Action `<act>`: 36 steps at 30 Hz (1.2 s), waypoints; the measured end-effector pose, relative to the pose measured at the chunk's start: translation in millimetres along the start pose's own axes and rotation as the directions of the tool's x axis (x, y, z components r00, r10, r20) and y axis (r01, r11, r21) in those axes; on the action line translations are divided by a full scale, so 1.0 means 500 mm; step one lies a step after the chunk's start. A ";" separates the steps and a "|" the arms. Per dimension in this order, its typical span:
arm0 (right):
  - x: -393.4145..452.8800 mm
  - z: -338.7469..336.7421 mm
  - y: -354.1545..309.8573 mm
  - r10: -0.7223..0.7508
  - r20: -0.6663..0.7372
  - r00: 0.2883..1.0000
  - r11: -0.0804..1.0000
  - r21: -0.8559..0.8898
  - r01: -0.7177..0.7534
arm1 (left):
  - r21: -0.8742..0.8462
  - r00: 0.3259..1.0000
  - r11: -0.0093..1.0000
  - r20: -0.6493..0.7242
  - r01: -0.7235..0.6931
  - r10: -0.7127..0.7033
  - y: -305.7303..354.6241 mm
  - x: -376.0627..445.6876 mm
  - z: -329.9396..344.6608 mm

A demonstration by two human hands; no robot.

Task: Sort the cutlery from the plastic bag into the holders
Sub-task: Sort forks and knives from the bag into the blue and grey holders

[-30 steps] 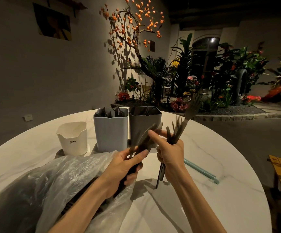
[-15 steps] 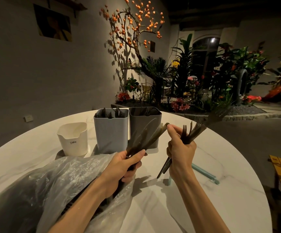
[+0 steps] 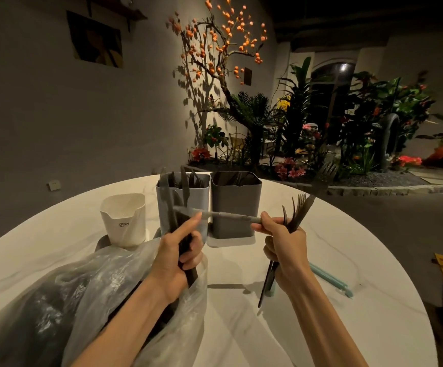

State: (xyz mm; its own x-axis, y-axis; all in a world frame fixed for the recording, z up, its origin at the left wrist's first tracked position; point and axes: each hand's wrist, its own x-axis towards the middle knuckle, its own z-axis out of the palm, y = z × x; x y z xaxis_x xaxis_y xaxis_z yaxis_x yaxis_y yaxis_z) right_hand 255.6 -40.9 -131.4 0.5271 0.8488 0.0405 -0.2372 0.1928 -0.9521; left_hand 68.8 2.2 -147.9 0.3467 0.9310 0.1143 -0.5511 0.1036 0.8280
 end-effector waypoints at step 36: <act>-0.044 0.062 0.023 -0.246 0.274 0.930 0.959 -0.068 0.274 | 0.481 0.978 0.857 0.000 -0.184 0.210 -0.050 0.019 0.075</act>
State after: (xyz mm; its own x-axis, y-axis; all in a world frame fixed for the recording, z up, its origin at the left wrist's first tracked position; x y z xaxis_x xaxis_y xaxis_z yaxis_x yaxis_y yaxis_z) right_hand 216.0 -42.3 -133.7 0.3252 0.8765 0.3549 -0.0274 0.3839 -0.9230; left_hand 114.5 -4.6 -146.8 0.2233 0.9321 0.2852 -0.1708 -0.2506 0.9529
